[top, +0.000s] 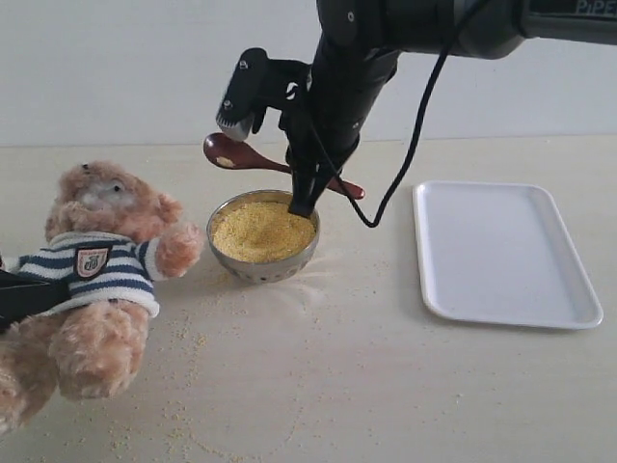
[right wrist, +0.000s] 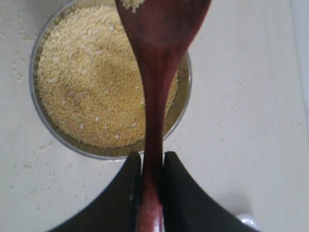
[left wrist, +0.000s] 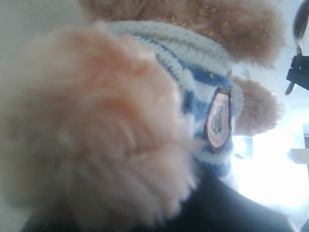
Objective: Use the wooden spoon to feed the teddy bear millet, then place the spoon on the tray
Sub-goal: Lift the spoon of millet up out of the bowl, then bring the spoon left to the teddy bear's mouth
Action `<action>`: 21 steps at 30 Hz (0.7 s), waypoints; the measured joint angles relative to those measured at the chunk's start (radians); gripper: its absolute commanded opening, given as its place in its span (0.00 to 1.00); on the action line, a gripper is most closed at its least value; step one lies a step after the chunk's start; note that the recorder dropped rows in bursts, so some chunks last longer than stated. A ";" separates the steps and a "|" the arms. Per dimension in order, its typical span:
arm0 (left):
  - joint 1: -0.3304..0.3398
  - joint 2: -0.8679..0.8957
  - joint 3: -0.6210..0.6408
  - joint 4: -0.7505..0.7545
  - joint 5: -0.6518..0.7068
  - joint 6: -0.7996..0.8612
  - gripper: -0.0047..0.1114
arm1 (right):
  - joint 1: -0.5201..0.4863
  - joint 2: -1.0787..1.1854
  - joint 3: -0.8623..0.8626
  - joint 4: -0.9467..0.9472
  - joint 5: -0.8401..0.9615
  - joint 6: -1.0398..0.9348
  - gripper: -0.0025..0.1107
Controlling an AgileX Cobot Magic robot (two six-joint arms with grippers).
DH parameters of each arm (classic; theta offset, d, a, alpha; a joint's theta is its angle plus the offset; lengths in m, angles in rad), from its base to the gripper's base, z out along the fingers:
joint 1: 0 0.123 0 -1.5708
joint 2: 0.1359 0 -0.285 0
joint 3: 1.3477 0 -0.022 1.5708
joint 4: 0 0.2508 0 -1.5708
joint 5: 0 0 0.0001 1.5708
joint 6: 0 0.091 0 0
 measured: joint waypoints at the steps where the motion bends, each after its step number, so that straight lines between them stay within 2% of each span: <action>1: -0.005 0.011 0.000 -0.005 0.000 -0.008 0.08 | 0.005 0.000 -0.011 -0.003 0.000 0.011 0.02; 8: -0.083 0.098 0.003 -0.028 0.000 -0.019 0.08 | 0.077 0.023 -0.116 -0.032 0.012 0.053 0.02; 13: -0.093 0.111 0.002 -0.034 0.000 -0.019 0.08 | 0.128 0.055 -0.141 -0.085 0.008 0.063 0.02; 21: -0.093 0.111 0.002 -0.041 0.023 -0.019 0.08 | 0.229 0.130 -0.146 -0.392 -0.017 0.178 0.02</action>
